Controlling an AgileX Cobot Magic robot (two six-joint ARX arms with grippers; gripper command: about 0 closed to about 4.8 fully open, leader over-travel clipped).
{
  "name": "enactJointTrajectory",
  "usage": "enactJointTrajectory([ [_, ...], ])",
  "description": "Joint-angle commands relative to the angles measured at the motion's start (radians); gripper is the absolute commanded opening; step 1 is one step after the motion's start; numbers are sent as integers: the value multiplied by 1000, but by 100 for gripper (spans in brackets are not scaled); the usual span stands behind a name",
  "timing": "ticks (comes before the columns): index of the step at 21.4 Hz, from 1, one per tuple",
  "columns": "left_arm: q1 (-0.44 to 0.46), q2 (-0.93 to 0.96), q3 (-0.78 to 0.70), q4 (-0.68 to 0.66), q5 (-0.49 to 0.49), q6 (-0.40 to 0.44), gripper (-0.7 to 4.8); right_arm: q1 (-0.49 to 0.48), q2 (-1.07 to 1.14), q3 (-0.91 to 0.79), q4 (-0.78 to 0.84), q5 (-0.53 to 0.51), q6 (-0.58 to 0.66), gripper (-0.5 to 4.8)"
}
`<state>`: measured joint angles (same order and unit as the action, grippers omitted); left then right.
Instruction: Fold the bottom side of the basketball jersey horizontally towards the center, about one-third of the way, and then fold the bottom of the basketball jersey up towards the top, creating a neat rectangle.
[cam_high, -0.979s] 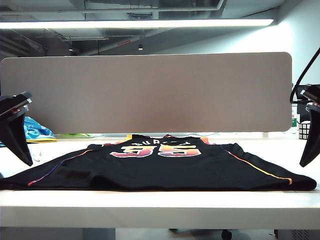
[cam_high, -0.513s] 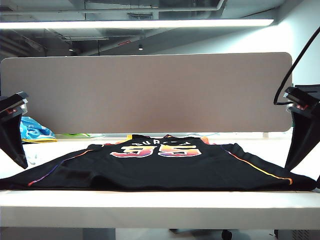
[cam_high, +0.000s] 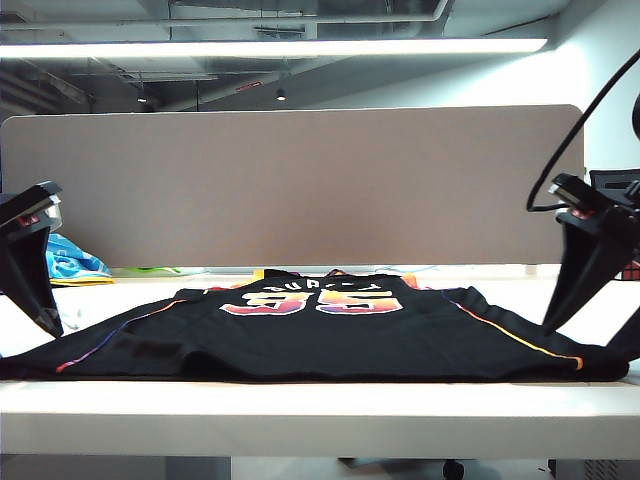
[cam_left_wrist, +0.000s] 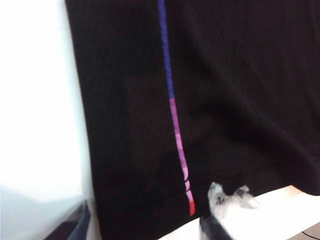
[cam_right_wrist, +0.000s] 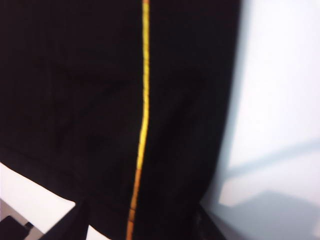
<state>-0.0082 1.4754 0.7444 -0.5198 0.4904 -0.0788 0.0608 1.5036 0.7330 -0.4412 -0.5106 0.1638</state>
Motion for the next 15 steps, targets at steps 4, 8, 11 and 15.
enactJointTrajectory([
  [4,-18,27,-13,-32,-15,0,281,25,45,-14,0,15,28,277],
  [8,-21,84,-13,-26,53,0,281,38,47,-14,16,7,53,276],
  [11,-34,115,-13,-22,52,1,278,38,47,-14,8,7,53,275],
  [15,-40,115,-13,-4,52,1,138,38,47,-14,9,14,53,200],
])
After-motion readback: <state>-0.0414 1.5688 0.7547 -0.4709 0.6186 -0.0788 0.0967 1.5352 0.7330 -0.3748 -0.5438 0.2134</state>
